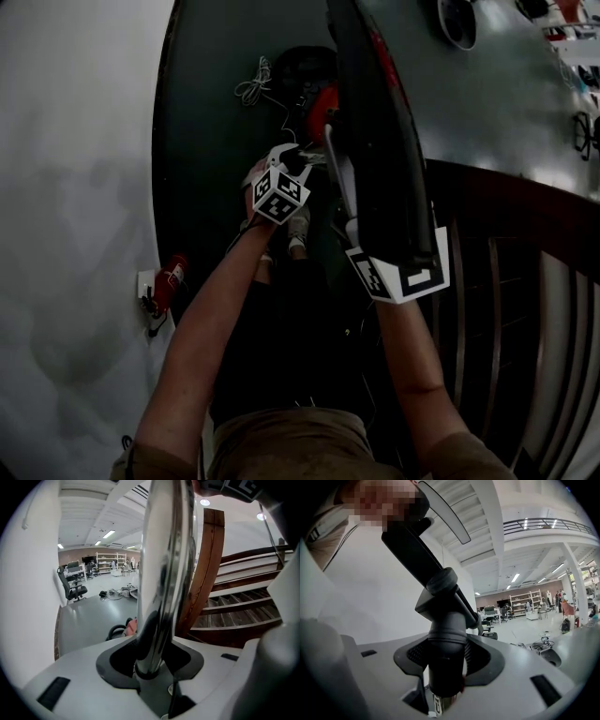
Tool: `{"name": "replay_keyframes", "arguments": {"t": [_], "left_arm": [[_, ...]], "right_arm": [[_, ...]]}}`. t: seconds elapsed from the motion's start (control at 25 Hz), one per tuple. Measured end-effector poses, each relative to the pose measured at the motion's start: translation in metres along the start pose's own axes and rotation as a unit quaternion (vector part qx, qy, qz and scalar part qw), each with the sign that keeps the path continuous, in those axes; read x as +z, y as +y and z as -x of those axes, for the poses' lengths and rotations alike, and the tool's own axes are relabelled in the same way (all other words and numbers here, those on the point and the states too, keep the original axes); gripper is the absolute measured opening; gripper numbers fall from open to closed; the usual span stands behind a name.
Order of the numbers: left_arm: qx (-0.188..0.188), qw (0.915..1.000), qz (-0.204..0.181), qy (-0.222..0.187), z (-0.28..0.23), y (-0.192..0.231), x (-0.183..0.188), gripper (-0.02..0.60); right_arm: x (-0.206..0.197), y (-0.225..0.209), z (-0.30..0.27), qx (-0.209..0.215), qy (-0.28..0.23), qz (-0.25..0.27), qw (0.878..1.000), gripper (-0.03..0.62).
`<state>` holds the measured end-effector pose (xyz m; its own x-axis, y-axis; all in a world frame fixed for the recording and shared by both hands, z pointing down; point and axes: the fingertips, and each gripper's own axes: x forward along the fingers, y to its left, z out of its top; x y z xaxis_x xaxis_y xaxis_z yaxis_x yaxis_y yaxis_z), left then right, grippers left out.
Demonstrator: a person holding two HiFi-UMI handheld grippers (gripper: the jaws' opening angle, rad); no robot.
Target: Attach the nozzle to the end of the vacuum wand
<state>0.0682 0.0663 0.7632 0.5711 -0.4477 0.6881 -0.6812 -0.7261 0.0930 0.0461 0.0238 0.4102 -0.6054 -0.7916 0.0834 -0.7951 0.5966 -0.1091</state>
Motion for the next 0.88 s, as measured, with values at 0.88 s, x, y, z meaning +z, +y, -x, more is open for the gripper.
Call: {"name": "replay_keyframes", "arguments": {"t": [0.88], "left_arm": [[0.155, 0.9640, 0.210, -0.054, 0.243, 0.091, -0.191, 0.164]], "right_arm": [[-0.096, 0.295, -0.128, 0.263, 0.078, 0.115, 0.955, 0.181]]}}
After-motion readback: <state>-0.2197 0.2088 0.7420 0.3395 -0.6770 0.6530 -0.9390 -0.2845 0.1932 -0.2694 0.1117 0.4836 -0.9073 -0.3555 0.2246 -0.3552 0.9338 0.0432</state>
